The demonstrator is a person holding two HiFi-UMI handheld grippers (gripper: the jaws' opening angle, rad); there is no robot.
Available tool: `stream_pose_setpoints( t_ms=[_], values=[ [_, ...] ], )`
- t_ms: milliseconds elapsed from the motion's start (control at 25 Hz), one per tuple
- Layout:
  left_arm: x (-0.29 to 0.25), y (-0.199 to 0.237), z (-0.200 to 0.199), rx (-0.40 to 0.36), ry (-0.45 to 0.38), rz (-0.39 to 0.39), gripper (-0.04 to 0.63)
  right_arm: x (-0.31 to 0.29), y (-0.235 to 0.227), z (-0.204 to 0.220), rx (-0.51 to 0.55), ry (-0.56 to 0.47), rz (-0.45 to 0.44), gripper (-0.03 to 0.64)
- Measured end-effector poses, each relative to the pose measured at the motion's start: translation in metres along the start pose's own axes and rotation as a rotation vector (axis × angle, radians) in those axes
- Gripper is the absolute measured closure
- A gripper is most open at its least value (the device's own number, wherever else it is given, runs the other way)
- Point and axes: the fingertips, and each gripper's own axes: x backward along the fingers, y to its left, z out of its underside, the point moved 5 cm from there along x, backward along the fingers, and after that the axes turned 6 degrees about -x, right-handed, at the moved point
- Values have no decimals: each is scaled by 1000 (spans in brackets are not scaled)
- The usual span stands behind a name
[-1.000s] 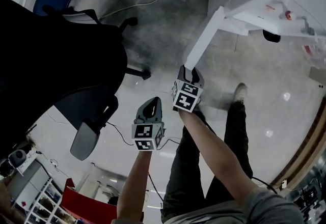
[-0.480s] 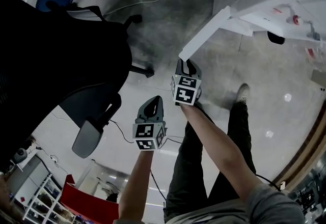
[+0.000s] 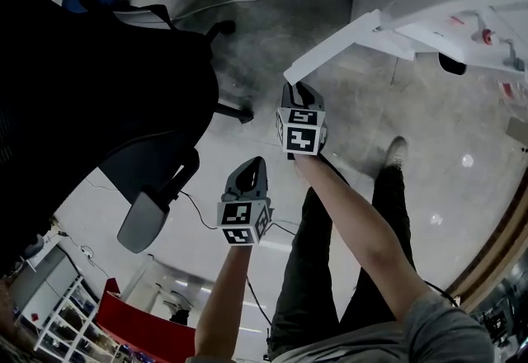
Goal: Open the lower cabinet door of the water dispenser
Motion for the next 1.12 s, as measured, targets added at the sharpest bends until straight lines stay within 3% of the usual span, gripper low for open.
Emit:
stream_pose_setpoints(
  t_ms=[680, 1120],
  values=[
    [6, 15, 8, 31, 2, -28, 588, -18, 13, -19, 92, -10, -54, 545],
    [11, -5, -14, 61, -44, -38, 588, 22, 1, -13, 223, -5, -196, 577]
  ],
)
